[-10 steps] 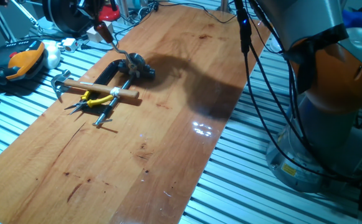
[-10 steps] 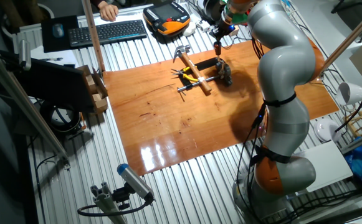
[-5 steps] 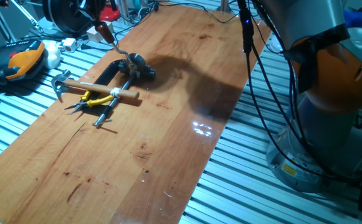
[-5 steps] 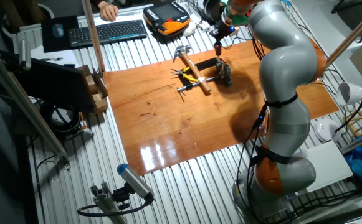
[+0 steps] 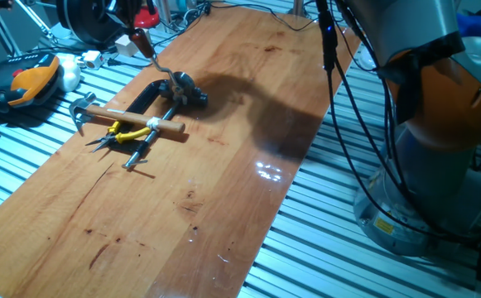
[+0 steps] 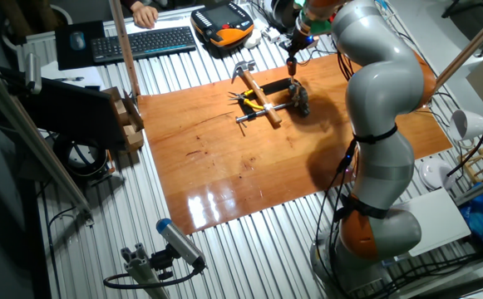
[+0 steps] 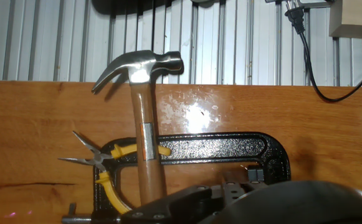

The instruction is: Pull up the lever

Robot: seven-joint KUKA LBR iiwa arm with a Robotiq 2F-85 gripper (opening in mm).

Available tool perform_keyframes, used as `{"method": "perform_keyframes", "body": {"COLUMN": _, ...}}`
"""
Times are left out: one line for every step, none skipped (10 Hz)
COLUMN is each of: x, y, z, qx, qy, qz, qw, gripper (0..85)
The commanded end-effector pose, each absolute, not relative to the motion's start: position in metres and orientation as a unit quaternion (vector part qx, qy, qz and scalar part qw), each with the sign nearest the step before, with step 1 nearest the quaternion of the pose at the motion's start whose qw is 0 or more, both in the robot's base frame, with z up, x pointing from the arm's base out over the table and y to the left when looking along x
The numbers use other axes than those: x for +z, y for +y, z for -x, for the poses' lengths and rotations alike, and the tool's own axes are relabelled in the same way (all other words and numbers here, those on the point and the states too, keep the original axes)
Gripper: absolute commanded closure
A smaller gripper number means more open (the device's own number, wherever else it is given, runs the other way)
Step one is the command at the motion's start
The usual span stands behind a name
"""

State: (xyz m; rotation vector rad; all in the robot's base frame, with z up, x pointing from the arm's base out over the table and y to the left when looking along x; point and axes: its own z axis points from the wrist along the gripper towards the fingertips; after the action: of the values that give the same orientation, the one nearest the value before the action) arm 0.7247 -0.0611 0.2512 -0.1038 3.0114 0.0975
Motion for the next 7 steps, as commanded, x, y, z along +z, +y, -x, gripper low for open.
{"method": "perform_keyframes", "body": {"x": 0.248, "y": -0.059, "z": -0.721, "qx": 0.031, "qy": 0.997, "qz": 0.035, "qw": 0.065, "gripper": 85.0}}
{"method": "perform_keyframes", "body": {"x": 0.246, "y": -0.058, "z": -0.717, "qx": 0.031, "qy": 0.997, "qz": 0.035, "qw": 0.065, "gripper": 85.0}}
{"method": "perform_keyframes", "body": {"x": 0.248, "y": -0.059, "z": -0.714, "qx": 0.031, "qy": 0.997, "qz": 0.036, "qw": 0.064, "gripper": 85.0}}
{"method": "perform_keyframes", "body": {"x": 0.251, "y": -0.059, "z": -0.712, "qx": 0.031, "qy": 0.997, "qz": 0.038, "qw": 0.061, "gripper": 85.0}}
{"method": "perform_keyframes", "body": {"x": 0.253, "y": -0.059, "z": -0.710, "qx": 0.031, "qy": 0.997, "qz": 0.041, "qw": 0.057, "gripper": 85.0}}
{"method": "perform_keyframes", "body": {"x": 0.256, "y": -0.058, "z": -0.707, "qx": 0.031, "qy": 0.997, "qz": 0.043, "qw": 0.055, "gripper": 85.0}}
{"method": "perform_keyframes", "body": {"x": 0.256, "y": -0.057, "z": -0.704, "qx": 0.027, "qy": 0.997, "qz": 0.045, "qw": 0.055, "gripper": 85.0}}
